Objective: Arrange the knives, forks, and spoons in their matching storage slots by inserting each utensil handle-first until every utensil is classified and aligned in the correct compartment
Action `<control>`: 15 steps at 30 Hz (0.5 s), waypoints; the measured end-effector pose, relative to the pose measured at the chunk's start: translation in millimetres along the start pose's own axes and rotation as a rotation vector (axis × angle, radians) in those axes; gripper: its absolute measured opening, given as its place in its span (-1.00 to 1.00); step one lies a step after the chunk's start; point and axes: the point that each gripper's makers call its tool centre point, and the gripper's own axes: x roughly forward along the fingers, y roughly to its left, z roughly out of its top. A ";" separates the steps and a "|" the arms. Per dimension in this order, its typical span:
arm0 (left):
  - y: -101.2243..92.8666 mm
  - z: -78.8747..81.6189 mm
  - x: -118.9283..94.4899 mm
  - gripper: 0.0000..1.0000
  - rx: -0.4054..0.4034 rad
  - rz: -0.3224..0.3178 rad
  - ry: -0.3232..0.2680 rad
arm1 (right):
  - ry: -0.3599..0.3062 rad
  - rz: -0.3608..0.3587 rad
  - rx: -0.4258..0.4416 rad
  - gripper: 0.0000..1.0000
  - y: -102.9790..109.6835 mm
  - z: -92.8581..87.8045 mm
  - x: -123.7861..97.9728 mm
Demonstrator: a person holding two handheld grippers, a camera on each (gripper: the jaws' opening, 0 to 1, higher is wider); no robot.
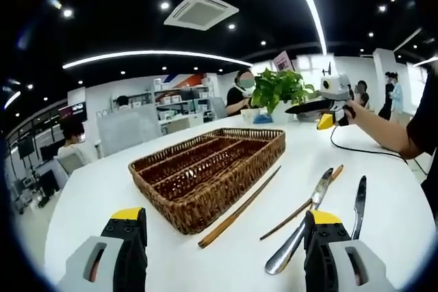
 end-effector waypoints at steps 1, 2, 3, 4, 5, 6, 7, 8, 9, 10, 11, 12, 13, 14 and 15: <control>-0.9 0.7 -0.1 1.00 0.003 -0.002 -0.001 | 0.001 0.006 -0.007 0.99 2.3 0.1 -0.1; -1.4 1.3 -0.6 1.00 0.009 -0.003 -0.003 | 0.003 0.011 -0.012 0.99 3.9 -0.3 0.1; -1.3 1.6 -1.1 1.00 0.010 -0.003 -0.005 | 0.009 0.009 -0.016 0.99 3.9 -1.7 0.6; -0.5 2.3 -2.2 1.00 0.007 -0.002 -0.009 | 0.012 0.009 -0.018 0.99 4.0 -2.7 0.6; -0.1 2.4 -2.8 1.00 0.004 -0.004 -0.012 | 0.015 0.014 -0.021 0.99 4.7 -4.0 1.0; 0.3 2.0 -3.2 1.00 0.004 -0.004 -0.013 | 0.016 0.017 -0.023 0.99 5.3 -4.6 0.9; -1.3 1.5 -3.6 1.00 0.010 -0.013 -0.013 | 0.018 0.016 -0.023 0.99 5.2 -5.0 0.9; -4.9 0.7 -4.3 1.00 0.023 -0.031 -0.011 | 0.020 0.014 -0.024 0.99 4.8 -5.4 0.6; -7.2 -0.2 -4.9 1.00 0.023 -0.043 -0.006 | 0.018 0.015 -0.029 0.99 4.7 -5.0 0.0; -9.8 -0.7 -5.3 1.00 0.023 -0.057 -0.004 | 0.013 0.015 -0.033 0.99 5.0 -3.8 -0.7; -13.8 -1.7 -6.1 1.00 0.025 -0.078 -0.001 | 0.000 0.018 -0.034 0.99 6.1 -0.8 -1.8; -17.2 -2.8 -6.5 1.00 0.034 -0.096 0.002 | -0.009 0.024 -0.034 0.99 8.0 1.6 -2.1; -19.2 -4.4 -6.6 1.00 0.041 -0.103 0.009 | -0.015 0.032 -0.032 0.99 9.8 3.3 -2.2; -22.1 -8.0 -5.3 0.97 0.045 -0.111 0.028 | -0.021 0.041 -0.029 0.99 12.5 4.8 -1.7; -24.5 -10.6 -5.2 0.86 0.058 -0.121 0.041 | -0.024 0.046 -0.028 0.99 14.0 5.4 -1.3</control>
